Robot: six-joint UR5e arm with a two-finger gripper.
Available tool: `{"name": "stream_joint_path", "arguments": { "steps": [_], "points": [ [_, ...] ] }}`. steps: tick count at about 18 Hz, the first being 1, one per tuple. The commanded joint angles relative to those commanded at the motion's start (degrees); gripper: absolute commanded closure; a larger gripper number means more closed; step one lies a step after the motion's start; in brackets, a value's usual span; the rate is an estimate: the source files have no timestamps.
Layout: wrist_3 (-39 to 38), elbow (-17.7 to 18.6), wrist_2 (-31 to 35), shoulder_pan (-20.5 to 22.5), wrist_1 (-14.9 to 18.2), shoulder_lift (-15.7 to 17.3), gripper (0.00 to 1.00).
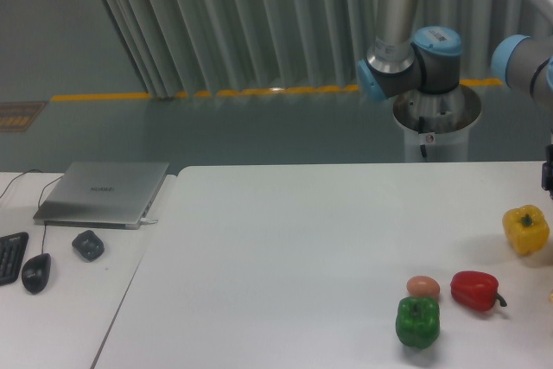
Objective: Place the green peppers in a basket
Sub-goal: 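Move the gripper in from beside the yellow pepper toward the table, then lower the open gripper over the green pepper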
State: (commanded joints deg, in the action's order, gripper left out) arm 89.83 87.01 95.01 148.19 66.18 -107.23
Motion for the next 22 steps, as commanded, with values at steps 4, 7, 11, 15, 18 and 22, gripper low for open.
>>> {"name": "stream_joint_path", "arguments": {
  "steps": [4, 7, 11, 15, 18, 22],
  "points": [
    [-3.1, -0.1, -0.6, -0.9, 0.0, 0.0, 0.00],
    [-5.7, -0.2, -3.2, -1.4, -0.3, 0.0, 0.00],
    [-10.1, 0.1, -10.8, -0.4, -0.7, 0.1, 0.00],
    [-18.3, 0.3, -11.5, -0.8, -0.8, 0.9, 0.00],
    [-26.9, 0.9, -16.4, -2.1, -2.8, 0.8, 0.00],
    [-35.0, 0.9, -16.5, -4.9, -6.3, 0.3, 0.00]
  ]
}}
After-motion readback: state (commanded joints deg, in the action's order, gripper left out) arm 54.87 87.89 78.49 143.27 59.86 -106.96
